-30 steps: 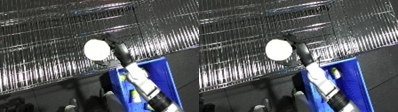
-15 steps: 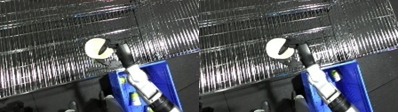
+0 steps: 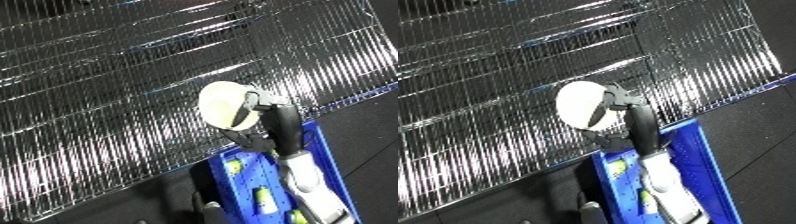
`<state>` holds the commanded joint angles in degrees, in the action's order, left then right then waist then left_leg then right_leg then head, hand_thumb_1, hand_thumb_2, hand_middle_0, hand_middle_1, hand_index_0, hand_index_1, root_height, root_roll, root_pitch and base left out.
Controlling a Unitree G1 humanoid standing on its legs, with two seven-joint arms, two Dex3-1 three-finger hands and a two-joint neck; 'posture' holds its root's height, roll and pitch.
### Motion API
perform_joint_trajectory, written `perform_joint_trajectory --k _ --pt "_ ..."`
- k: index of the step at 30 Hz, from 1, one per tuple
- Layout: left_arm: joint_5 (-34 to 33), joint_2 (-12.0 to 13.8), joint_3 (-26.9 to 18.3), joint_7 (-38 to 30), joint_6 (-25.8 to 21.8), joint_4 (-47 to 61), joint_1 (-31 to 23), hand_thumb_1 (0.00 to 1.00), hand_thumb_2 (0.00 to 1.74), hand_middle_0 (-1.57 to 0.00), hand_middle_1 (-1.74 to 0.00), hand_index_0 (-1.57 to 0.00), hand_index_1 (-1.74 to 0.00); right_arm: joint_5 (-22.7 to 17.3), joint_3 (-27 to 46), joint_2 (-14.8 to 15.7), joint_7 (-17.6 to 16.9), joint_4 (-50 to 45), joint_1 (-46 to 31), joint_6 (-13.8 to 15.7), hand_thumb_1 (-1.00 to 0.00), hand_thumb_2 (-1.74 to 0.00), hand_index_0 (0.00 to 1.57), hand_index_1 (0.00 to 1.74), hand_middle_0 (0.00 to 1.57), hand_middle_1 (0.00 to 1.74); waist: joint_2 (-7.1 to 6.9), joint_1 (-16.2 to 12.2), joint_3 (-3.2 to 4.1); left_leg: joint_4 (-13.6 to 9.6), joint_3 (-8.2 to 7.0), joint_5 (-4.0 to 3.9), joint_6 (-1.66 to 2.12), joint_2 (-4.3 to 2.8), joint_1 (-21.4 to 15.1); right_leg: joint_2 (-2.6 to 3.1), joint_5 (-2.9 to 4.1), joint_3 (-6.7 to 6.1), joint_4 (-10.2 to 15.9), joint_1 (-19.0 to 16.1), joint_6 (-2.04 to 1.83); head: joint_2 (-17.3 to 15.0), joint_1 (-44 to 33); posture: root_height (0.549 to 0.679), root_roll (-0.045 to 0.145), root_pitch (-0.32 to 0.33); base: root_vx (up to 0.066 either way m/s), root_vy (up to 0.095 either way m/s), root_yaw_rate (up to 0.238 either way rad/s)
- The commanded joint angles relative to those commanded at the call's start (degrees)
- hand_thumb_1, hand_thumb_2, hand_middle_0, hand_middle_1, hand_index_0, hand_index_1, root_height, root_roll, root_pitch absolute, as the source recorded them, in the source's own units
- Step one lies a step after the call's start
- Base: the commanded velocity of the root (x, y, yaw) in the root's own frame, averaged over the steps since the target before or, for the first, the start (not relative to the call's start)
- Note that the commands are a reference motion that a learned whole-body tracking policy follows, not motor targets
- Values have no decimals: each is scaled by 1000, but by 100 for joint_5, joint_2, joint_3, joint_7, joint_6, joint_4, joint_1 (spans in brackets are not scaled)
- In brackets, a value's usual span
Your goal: Pick up the object and place it into the box
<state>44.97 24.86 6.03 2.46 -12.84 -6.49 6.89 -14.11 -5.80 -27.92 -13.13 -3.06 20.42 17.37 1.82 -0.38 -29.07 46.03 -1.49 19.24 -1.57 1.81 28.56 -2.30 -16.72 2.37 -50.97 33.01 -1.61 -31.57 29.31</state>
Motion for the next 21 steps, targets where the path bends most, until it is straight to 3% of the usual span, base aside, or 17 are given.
perform_joint_trajectory --k 7,12,16,21 --pt "-89 17 -243 9 -17 80 -139 1000 1740 -1570 -1740 -1570 -1740 -23 433 -47 -342 -399 -658 162 -750 -1305 1178 1305 1178 1305 -46 -213 82 -156 -112 -23 29 -126 -146 35 79 -62 263 -166 -32 279 276 630 60 39 -54 -15 -258" --pt "-61 31 -388 -34 -101 76 -183 1000 1740 -1570 -1740 -1570 -1740 155 724 -44 -943 -458 -1060 322 -750 -1305 1178 1305 1178 1305 -54 -376 111 -282 -191 -52 41 -200 -245 79 121 -131 403 -243 -57 537 649 634 61 45 -48 13 -271" --pt "23 -13 -477 -57 -147 59 -246 1000 1740 -1570 -1740 -1570 -1740 206 975 4 -1474 -384 -1414 504 -750 -1305 1178 1305 1178 1305 -34 -543 108 -384 -275 -77 55 -238 -334 130 150 -211 508 -294 -69 803 984 637 67 50 -52 40 -262" --pt "137 -118 -515 10 -278 -3 -361 1000 1740 -1570 -1740 -1570 -1740 -34 1264 13 -1650 -172 -1794 912 -750 -1305 1178 1305 1178 1305 57 -765 70 -471 -394 -93 91 -245 -474 142 161 -322 601 -341 -58 1004 1368 640 82 51 -33 79 -212"
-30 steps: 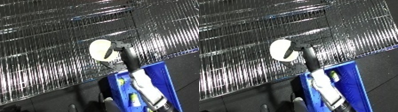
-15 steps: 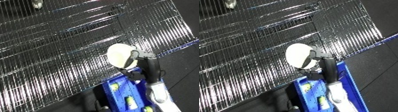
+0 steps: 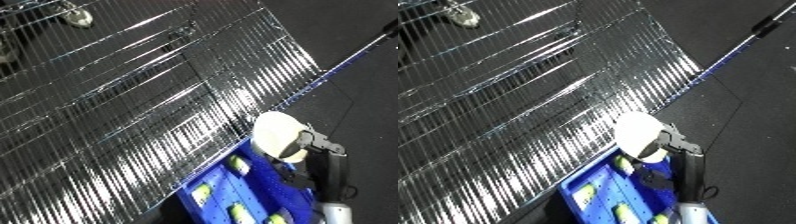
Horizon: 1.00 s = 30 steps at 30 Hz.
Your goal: Pick up the object and place it into the box
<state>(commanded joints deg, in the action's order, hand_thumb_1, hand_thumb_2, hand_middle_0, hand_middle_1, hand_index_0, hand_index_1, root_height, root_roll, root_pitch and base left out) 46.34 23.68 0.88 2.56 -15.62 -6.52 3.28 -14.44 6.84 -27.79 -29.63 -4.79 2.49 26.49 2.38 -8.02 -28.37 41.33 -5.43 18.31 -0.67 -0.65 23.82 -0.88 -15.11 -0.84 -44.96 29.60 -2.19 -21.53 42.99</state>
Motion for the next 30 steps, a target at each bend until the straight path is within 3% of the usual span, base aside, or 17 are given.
perform_joint_trajectory --k 6,14,21,30 --pt "132 -155 67 46 -193 -113 -39 1000 1740 -1570 -1740 -1570 -1740 -400 198 0 -5 408 -306 550 -750 -1305 1178 1305 1178 1305 142 -251 -66 -37 -158 -60 60 -9 -150 -30 9 -114 87 -18 25 48 267 642 99 49 -22 86 -163" --pt "248 -267 308 -25 -402 -290 123 1000 1740 -1570 -1740 -1570 -1740 -947 207 -12 -9 1170 -346 893 -350 -609 549 609 549 609 272 -403 -126 -147 -207 -177 94 38 -234 -18 -1 -184 128 -3 59 66 504 642 109 50 -17 41 -92" --pt "213 -327 501 -189 -420 -352 342 1000 1740 -1570 -1740 -1570 -1740 -921 96 -99 -25 1413 -152 883 0 0 0 0 0 0 332 -390 -143 -244 -179 -255 127 92 -221 -19 15 -181 163 26 68 -10 601 642 113 56 -18 4 9" --pt "182 -382 556 -195 -427 -420 430 1000 1740 -1570 -1740 -1570 -1740 -909 1 -51 123 1384 -139 851 0 0 0 0 0 0 315 -379 -143 -344 -140 -307 137 101 -222 -16 46 -174 230 23 73 -171 475 644 113 63 2 -2 21"
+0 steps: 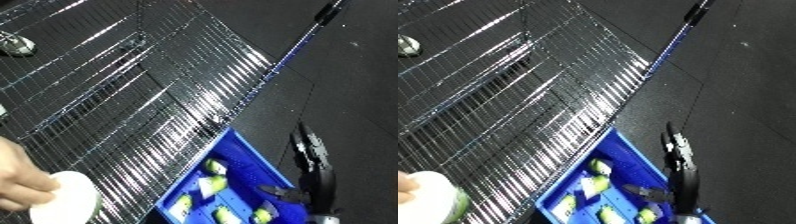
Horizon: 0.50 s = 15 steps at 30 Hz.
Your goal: Pick up the object and place it into the box
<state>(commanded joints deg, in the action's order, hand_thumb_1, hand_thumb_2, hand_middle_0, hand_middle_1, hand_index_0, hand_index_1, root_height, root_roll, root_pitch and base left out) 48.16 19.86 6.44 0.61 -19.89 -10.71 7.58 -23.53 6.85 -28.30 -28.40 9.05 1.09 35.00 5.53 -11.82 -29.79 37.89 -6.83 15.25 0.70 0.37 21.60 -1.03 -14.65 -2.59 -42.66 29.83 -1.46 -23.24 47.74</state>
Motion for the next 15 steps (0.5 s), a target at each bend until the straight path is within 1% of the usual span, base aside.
perform_joint_trajectory --k 2,3,6,9,13,15 --pt "-4 -5 10 -5 7 15 7 1000 1740 -1570 -1740 -1570 -1740 -73 -24 24 92 -46 -7 -44 0 0 0 0 0 0 -19 12 0 -3 13 -12 2 -3 13 2 7 9 7 1 2 -30 -84 644 113 64 2 -8 38" --pt "-5 -5 13 -7 14 23 10 1000 1740 -1570 -1740 -1570 -1740 -121 -43 38 192 -76 -9 -79 0 0 0 0 0 0 -31 21 0 6 20 -18 5 -5 25 1 8 16 8 1 3 -65 -127 644 113 64 1 -14 50" --pt "-10 3 18 4 49 38 23 1000 1740 -1570 -1740 -1570 -1740 -193 -131 72 610 -174 -3 -200 0 0 0 0 0 0 -76 62 0 57 49 -26 10 -11 75 -1 9 43 5 -7 5 -217 -321 644 112 65 5 -27 72" --pt "-40 27 42 47 87 49 31 1000 1740 -1570 -1740 -1570 -1740 -126 -277 68 983 -330 50 -350 0 0 0 0 0 0 -126 139 0 94 99 -23 9 -5 121 4 1 71 -8 -25 11 -327 -599 644 109 63 3 -57 141" --pt "-105 72 82 93 154 57 72 1000 1740 -1570 -1740 -1570 -1740 1 -525 39 1392 -591 188 -664 0 0 0 0 0 0 -200 273 0 100 188 -2 -2 14 167 15 -20 120 -42 -54 16 -445 -948 644 104 60 -2 -72 178" --pt "-141 96 93 93 201 42 123 1000 1740 -1570 -1740 -1570 -1740 28 -639 8 1573 -681 286 -806 0 0 0 0 0 0 -241 339 0 116 231 15 -11 23 195 15 -24 153 -58 -65 16 -566 -1146 643 101 58 9 -68 147"
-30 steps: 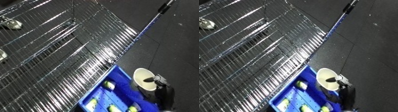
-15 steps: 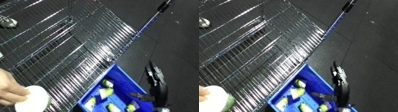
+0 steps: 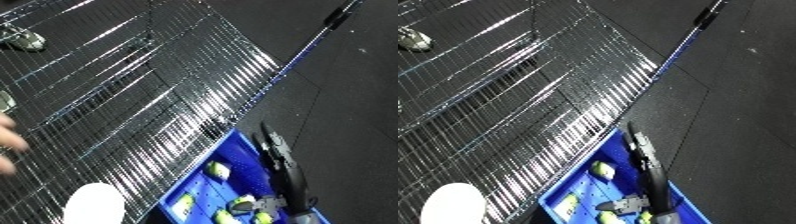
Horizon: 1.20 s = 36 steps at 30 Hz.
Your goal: Pick up the object and place it into the box
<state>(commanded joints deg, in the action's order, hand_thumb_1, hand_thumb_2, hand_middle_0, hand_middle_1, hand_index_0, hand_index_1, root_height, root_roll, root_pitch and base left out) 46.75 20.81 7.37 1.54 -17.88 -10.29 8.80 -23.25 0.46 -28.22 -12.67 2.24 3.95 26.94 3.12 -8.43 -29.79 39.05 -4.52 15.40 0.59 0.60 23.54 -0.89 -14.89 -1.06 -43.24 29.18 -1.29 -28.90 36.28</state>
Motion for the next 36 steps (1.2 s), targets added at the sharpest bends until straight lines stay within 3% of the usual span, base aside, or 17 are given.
perform_joint_trajectory --k 9,18,26,36 --pt "-155 96 -15 57 232 -95 121 1000 1740 -1570 -1740 -1570 -1740 220 -379 77 335 -231 441 -495 0 0 0 0 0 0 -182 316 35 245 195 92 -32 34 198 -22 -14 171 -140 -29 -10 -499 -564 641 87 43 26 -74 121" --pt "-130 144 -76 181 475 -45 109 1000 1740 -1570 -1740 -1570 -1740 669 -655 107 689 -320 731 -1026 0 0 0 0 0 0 -300 553 84 523 328 182 -58 58 312 -51 -48 285 -297 -64 -8 -902 -942 638 77 23 46 -22 114" --pt "-224 170 -39 253 644 -66 146 1000 1740 -1570 -1740 -1570 -1740 746 -812 116 820 -115 1001 -1239 0 0 0 0 0 0 -342 741 105 764 400 256 -91 97 391 -114 -93 385 -491 -38 -17 -1220 -1187 633 67 5 50 -26 134" --pt "-209 236 -7 349 783 -38 119 1000 1740 -1570 -1740 -1570 -1740 1094 -1060 146 937 218 1305 -1288 0 0 0 0 0 0 -272 865 53 1098 359 374 -134 132 533 -213 -117 446 -785 133 -23 -1426 -1187 624 63 -11 44 3 93"
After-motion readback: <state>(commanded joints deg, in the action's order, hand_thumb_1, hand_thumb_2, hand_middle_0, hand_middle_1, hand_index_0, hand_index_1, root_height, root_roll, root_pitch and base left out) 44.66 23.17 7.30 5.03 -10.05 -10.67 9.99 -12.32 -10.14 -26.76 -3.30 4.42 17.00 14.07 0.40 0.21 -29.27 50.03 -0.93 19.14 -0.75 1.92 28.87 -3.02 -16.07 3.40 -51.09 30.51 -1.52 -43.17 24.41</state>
